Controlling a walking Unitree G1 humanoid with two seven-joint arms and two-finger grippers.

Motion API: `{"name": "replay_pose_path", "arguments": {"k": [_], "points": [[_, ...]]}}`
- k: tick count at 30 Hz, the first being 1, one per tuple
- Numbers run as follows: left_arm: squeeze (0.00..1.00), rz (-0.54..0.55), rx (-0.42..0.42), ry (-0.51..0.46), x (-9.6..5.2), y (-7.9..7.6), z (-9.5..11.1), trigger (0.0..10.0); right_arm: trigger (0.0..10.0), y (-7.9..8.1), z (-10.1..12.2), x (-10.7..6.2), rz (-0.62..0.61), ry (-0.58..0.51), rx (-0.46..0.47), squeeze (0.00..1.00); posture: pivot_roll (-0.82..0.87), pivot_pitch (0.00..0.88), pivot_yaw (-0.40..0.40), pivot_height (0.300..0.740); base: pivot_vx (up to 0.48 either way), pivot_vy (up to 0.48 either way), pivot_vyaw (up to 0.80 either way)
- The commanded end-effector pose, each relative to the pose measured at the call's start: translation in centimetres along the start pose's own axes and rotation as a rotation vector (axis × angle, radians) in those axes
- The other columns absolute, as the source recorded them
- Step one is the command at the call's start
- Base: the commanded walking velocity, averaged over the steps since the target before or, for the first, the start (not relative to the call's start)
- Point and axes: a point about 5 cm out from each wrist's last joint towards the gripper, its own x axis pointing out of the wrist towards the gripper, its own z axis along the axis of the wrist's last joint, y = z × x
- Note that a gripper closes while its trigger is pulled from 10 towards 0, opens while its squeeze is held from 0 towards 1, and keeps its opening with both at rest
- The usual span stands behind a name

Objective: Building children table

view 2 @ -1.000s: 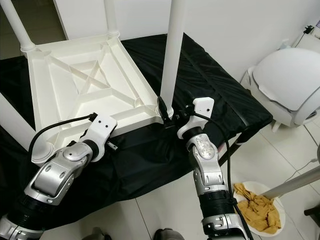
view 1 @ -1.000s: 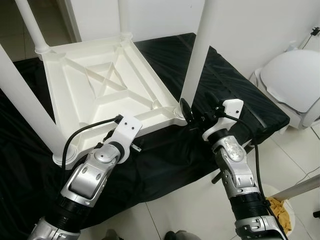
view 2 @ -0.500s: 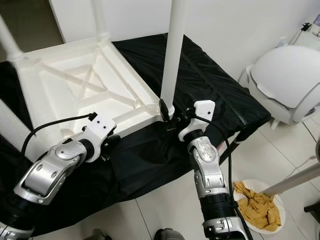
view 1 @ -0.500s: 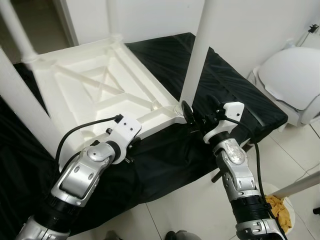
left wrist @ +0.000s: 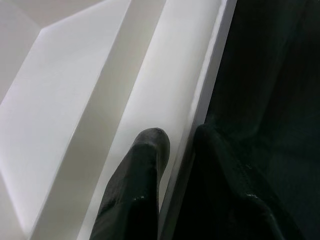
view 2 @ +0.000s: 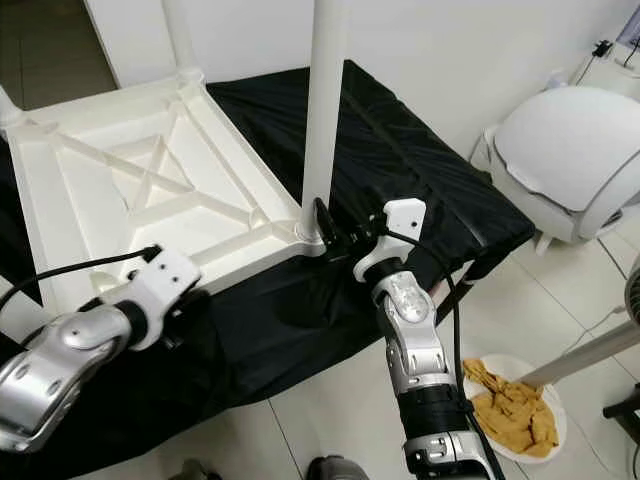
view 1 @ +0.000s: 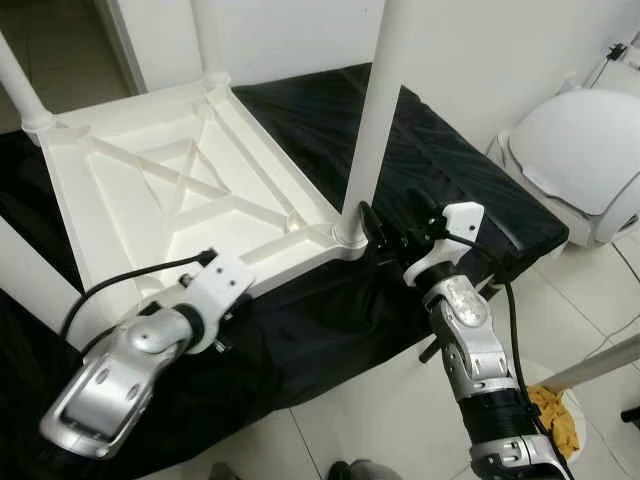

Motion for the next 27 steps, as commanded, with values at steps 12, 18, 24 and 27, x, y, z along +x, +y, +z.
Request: {"name": "replay_pose_path", "arguments": {"k": [12, 18, 24, 27], "points": [[0.0, -0.047, -0.022, 0.13, -1.9, -0.3, -2.7, 10.0, 10.0, 0.7, -0.3, 0.3, 0.056, 0.022, 0.019, 0.0, 0.02, 0.118, -0.031, 0.74, 0.0, 0.0, 0.0], [0.0, -0.052, -0.025, 0.126, -2.0, -0.9, -2.6, 10.0, 10.0, 2.4, -0.7, 0.0, 0.186, 0.052, 0.067, 0.0, 0.03, 0.122, -0.038, 0.74, 0.0, 0.0, 0.0], [0.0, -0.065, -0.024, 0.115, -1.9, -1.3, -2.4, 1.2, 10.0, 3.4, -1.3, -1.2, 0.273, 0.097, 0.077, 0.0, 0.02, 0.123, -0.039, 0.74, 0.0, 0.0, 0.0], [0.0, -0.069, -0.032, 0.109, -1.9, -1.3, -2.3, 0.0, 10.0, 3.5, -1.5, -1.8, 0.283, 0.109, 0.08, 0.0, 0.02, 0.125, -0.036, 0.74, 0.0, 0.0, 0.0]]}}
